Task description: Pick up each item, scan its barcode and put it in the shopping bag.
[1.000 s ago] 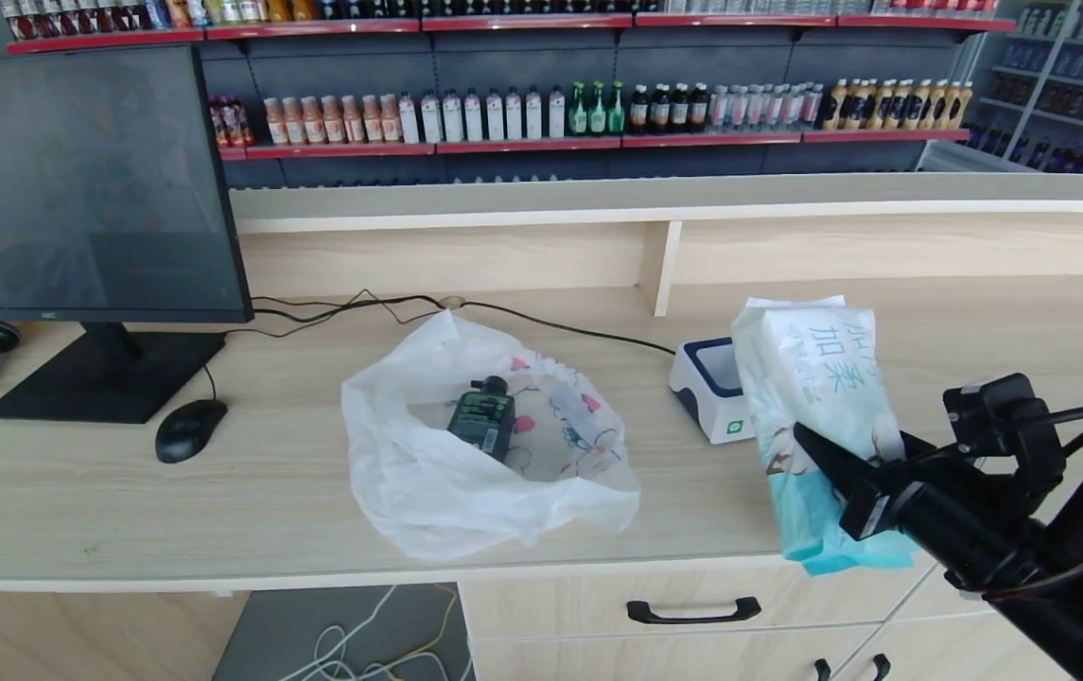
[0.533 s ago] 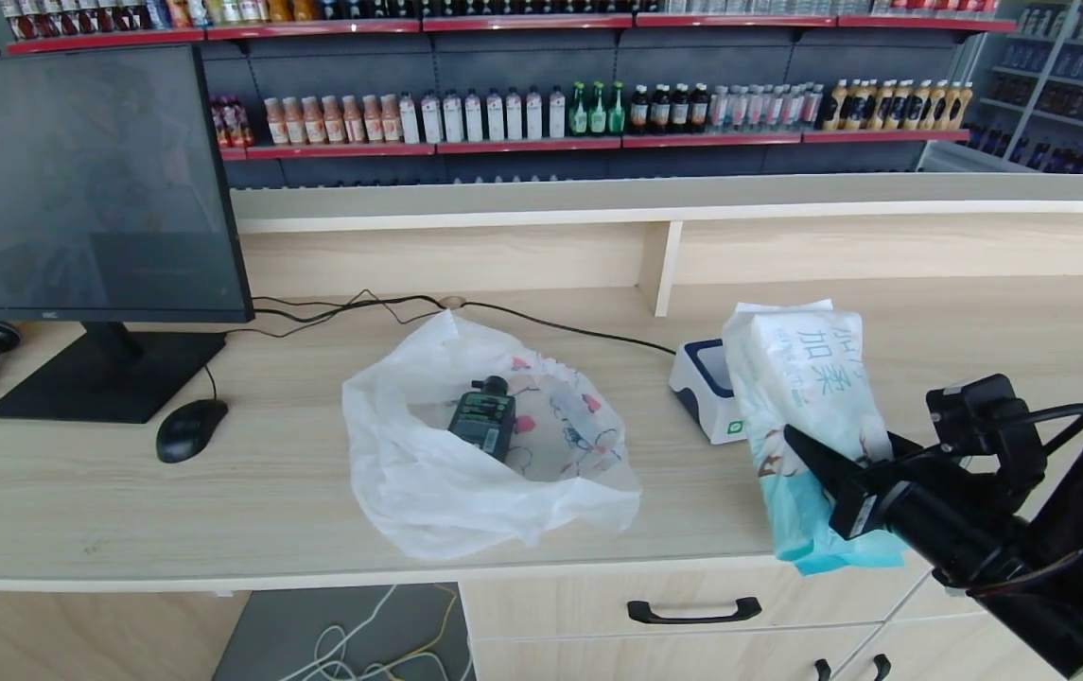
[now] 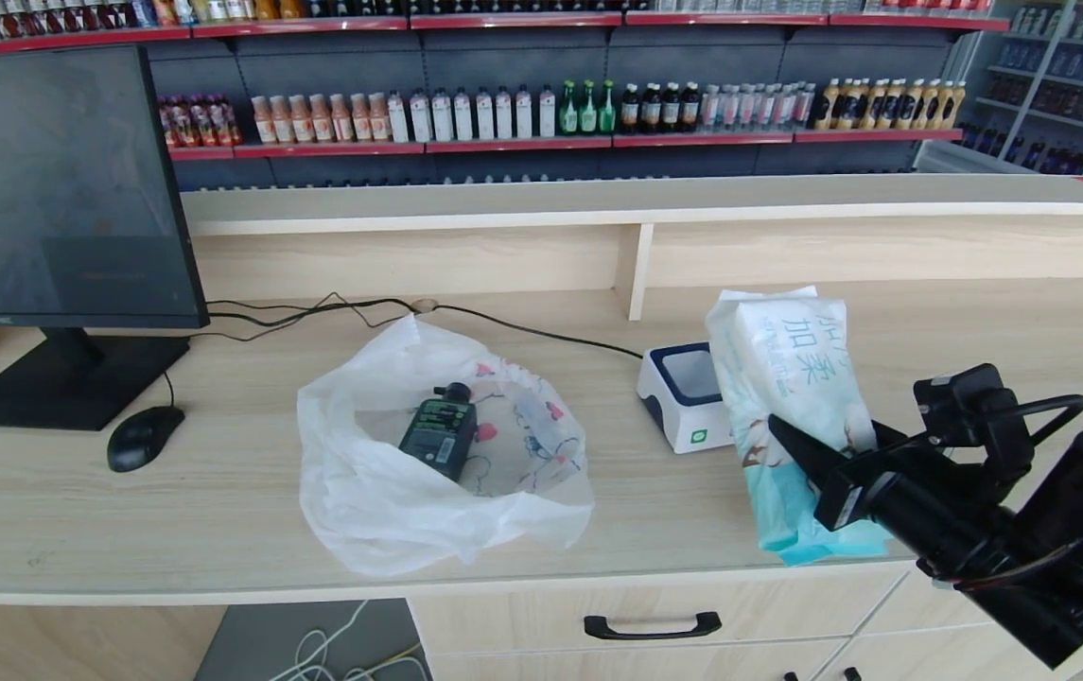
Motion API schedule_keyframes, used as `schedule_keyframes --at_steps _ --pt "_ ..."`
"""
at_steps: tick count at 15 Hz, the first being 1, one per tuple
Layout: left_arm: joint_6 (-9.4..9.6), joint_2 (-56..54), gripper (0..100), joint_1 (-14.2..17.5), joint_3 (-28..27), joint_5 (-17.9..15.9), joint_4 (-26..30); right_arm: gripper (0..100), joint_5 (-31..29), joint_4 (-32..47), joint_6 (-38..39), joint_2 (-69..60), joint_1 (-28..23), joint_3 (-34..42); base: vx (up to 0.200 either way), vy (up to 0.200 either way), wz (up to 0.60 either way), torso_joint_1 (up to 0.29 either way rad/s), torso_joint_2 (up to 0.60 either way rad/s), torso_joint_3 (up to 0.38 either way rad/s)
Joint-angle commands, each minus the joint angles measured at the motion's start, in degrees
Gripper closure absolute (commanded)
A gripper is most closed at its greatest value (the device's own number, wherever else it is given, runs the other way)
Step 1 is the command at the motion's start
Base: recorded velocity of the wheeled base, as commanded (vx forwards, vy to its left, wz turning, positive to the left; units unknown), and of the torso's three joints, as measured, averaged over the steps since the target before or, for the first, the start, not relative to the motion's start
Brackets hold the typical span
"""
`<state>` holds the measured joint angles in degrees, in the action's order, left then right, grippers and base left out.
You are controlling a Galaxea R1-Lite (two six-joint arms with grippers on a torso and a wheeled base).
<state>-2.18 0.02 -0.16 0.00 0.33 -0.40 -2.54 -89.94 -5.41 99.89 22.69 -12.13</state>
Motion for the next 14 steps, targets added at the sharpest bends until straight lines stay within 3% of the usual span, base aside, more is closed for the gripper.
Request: schedule_keyframes --at_steps 1,4,11,14 --pt "-0.02 0.0 0 0.1 0.0 0.0 0.0 100 0.0 -0.1 0.0 0.3 0.8 -0.8 0.000 0.000 0.00 0.000 0.00 0.000" --pt "-0.02 0.0 0 0.1 0.0 0.0 0.0 100 -0.3 -0.1 -0.1 3.1 3.0 -5.6 0.000 0.000 0.00 0.000 0.00 0.000" --pt "-0.10 0.0 0 0.2 0.0 0.0 0.0 100 -0.5 -0.1 1.0 7.7 2.2 -4.7 0.000 0.000 0.00 0.000 0.00 0.000" --pt "-0.10 0.0 0 0.2 0.0 0.0 0.0 100 -0.5 -0.1 1.4 9.4 2.5 -7.8 0.000 0.000 0.00 0.000 0.00 0.000"
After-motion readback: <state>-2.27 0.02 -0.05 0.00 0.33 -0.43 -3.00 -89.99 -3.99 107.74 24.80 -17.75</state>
